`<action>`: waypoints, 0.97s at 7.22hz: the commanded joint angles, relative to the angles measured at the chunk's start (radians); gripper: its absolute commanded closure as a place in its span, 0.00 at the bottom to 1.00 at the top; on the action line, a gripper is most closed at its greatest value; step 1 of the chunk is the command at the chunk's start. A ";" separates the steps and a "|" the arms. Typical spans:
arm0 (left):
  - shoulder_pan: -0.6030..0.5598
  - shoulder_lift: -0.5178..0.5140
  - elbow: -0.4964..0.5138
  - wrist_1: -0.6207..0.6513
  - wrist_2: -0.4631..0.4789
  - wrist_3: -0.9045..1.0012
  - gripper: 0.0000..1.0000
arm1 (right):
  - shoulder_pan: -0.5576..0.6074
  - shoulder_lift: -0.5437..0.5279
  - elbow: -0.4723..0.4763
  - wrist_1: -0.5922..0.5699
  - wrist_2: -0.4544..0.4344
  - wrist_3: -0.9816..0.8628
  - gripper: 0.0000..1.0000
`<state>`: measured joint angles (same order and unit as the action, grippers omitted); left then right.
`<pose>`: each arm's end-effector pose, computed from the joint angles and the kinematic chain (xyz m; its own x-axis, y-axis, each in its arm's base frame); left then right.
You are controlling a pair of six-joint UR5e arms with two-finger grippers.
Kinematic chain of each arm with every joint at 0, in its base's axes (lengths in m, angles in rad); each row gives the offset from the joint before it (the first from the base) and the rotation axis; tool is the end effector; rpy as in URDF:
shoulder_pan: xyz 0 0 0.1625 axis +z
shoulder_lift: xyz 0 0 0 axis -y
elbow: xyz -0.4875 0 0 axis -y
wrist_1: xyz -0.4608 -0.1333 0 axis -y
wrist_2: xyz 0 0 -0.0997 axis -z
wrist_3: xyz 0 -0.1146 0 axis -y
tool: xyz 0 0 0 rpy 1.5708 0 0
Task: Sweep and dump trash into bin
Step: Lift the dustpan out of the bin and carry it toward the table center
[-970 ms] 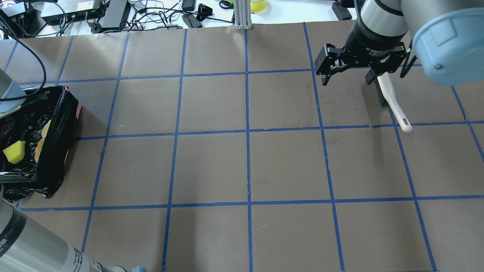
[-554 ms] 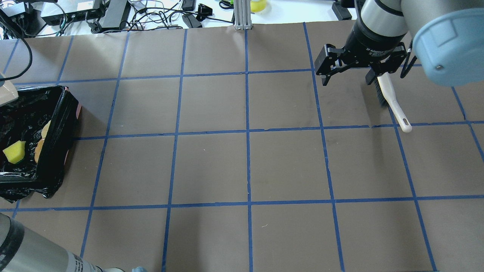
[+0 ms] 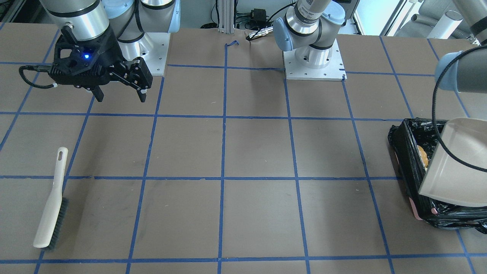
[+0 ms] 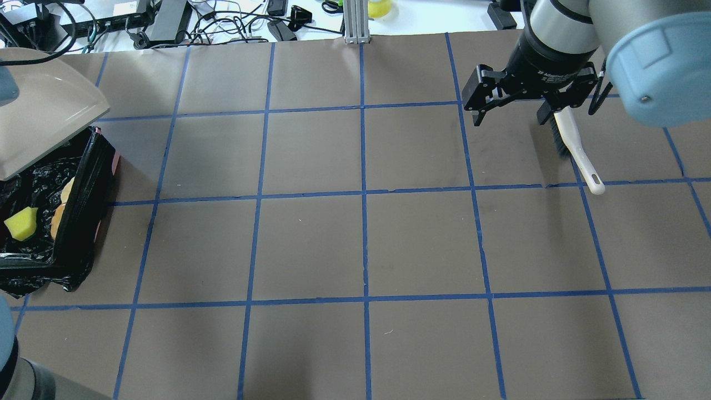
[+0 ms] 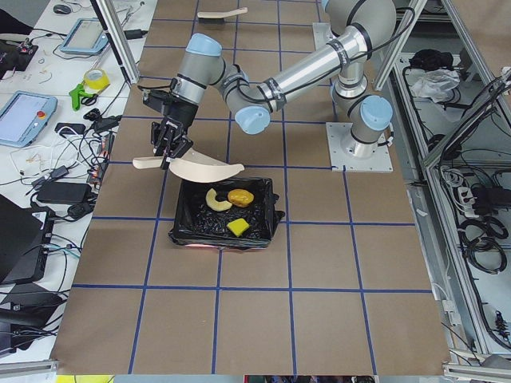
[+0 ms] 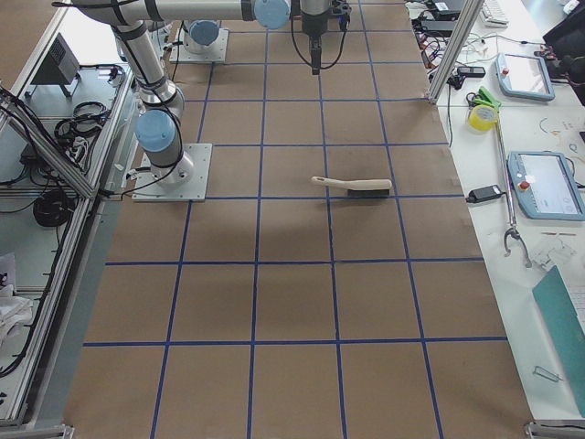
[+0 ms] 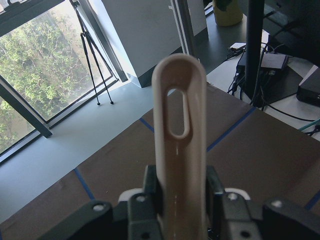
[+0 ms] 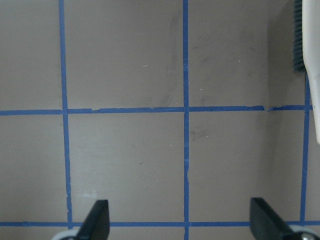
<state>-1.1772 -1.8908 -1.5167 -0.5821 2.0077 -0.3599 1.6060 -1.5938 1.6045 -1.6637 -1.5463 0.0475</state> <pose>0.2060 -0.7172 0.4922 -0.5814 -0.8111 -0.0640 -0.5261 0.4348 -0.7309 0.1557 -0.5532 0.5389 -0.9995 0.0101 -0.0283 0.0124 0.9966 -0.0809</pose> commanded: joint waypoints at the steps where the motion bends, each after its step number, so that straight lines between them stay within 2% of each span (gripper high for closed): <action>1: -0.076 0.006 -0.007 -0.132 -0.055 -0.233 1.00 | 0.000 0.000 0.000 0.001 0.000 0.000 0.00; 4: -0.148 -0.036 -0.010 -0.304 -0.089 -0.512 1.00 | 0.000 0.000 0.000 -0.001 0.000 -0.001 0.00; 5: -0.160 -0.056 -0.013 -0.309 -0.098 -0.521 1.00 | 0.000 0.000 0.000 0.001 0.000 -0.002 0.00; 7: -0.223 -0.100 -0.020 -0.308 -0.101 -0.667 1.00 | 0.000 0.000 0.000 0.001 0.000 0.000 0.00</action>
<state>-1.3665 -1.9644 -1.5342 -0.8860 1.9089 -0.9422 1.6061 -1.5938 1.6046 -1.6630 -1.5469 0.0471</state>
